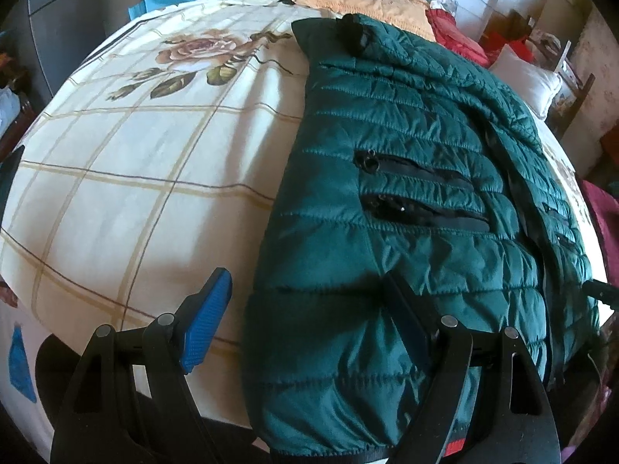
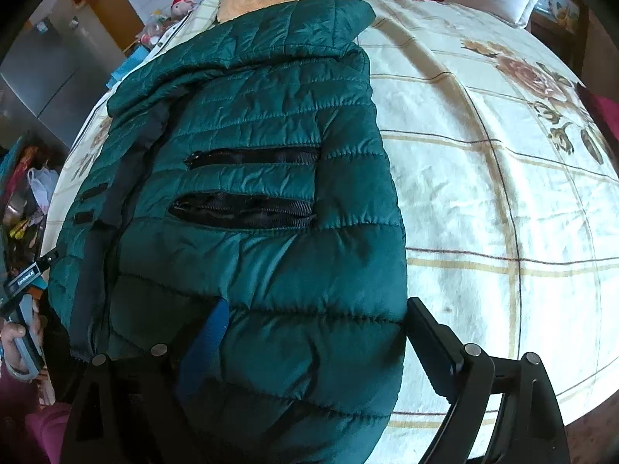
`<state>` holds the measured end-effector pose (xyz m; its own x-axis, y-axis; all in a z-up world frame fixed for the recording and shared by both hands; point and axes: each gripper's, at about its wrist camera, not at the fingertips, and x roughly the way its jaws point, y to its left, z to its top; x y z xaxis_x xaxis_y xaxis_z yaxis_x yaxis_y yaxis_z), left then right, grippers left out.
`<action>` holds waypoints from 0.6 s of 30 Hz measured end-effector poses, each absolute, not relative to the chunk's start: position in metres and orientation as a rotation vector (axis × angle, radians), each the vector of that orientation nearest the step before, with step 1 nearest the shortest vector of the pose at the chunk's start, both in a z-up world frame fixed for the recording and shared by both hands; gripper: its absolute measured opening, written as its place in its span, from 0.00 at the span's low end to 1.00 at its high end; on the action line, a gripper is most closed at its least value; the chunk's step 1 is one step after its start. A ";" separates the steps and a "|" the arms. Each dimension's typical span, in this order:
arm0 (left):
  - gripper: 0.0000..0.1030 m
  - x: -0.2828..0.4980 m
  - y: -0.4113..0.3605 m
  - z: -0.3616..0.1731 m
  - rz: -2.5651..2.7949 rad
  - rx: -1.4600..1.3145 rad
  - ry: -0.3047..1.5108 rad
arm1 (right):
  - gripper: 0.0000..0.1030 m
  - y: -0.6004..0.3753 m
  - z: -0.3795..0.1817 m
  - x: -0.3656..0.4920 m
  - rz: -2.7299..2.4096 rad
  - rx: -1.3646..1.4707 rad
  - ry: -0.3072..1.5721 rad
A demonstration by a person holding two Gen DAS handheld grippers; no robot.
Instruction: Fold large clothes
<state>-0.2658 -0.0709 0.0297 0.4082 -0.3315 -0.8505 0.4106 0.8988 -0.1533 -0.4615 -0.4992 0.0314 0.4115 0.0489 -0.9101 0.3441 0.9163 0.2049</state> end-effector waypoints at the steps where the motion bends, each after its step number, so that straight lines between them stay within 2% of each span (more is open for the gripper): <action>1: 0.78 -0.267 -0.071 0.028 -0.475 0.083 1.060 | 0.87 -0.499 0.031 -0.462 -0.189 0.392 1.142; 18: 0.79 -0.270 -0.042 0.022 -0.502 -0.017 1.130 | 0.91 -0.498 0.024 -0.474 -0.088 0.466 1.175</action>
<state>-0.2695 -0.0423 0.0224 0.3279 -0.3920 -0.8596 0.3746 0.8892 -0.2626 -0.4741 -0.4983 0.0244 0.3938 0.1731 -0.9027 0.3054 0.9017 0.3062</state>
